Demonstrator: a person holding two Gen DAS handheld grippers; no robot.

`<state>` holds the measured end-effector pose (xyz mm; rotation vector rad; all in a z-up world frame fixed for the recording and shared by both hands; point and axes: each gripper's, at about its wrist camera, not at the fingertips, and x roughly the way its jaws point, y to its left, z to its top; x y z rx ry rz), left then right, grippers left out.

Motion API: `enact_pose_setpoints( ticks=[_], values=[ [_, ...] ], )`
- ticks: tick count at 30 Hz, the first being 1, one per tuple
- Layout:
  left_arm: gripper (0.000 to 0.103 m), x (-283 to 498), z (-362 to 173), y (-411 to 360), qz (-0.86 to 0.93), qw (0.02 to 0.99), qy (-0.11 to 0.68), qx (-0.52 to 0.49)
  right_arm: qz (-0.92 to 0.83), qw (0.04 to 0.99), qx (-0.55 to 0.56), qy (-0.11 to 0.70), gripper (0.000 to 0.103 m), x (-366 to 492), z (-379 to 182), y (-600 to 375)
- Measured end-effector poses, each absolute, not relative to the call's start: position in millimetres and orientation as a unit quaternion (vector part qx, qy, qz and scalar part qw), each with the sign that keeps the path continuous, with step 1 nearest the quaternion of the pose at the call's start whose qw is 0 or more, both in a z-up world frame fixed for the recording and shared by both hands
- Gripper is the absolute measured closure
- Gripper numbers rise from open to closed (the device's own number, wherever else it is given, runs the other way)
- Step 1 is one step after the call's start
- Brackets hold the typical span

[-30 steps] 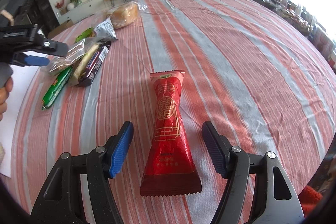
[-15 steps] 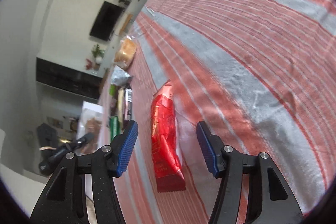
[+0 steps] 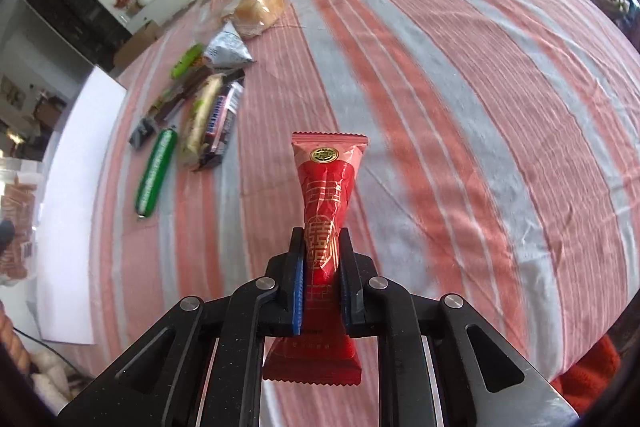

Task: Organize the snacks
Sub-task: 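Carry both snacks over the white bin and open both grippers to drop them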

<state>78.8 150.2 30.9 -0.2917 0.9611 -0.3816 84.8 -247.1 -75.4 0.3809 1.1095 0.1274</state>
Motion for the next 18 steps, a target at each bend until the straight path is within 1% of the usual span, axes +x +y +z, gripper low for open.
enact_pose_setpoints(
  ticks=[5, 8, 11, 14, 18],
  values=[
    [0.049, 68, 47, 220, -0.110, 0.882, 0.437, -0.136, 0.146, 0.845, 0.194, 0.477, 0.089, 87, -6, -190],
    [0.049, 63, 48, 261, -0.067, 0.889, 0.429, -0.145, 0.213, 0.844, 0.195, 0.453, 0.089, 95, 35, -133],
    [0.049, 57, 42, 295, -0.029, 0.892, 0.426, -0.148, 0.276, 0.832, 0.193, 0.441, 0.089, 107, 62, -70],
    [0.049, 51, 29, 319, -0.001, 0.890, 0.429, -0.156, 0.327, 0.812, 0.188, 0.446, 0.089, 118, 72, -4],
    [0.049, 46, 7, 340, 0.031, 0.883, 0.439, -0.161, 0.364, 0.790, 0.167, 0.464, 0.089, 129, 60, 75]
  ],
)
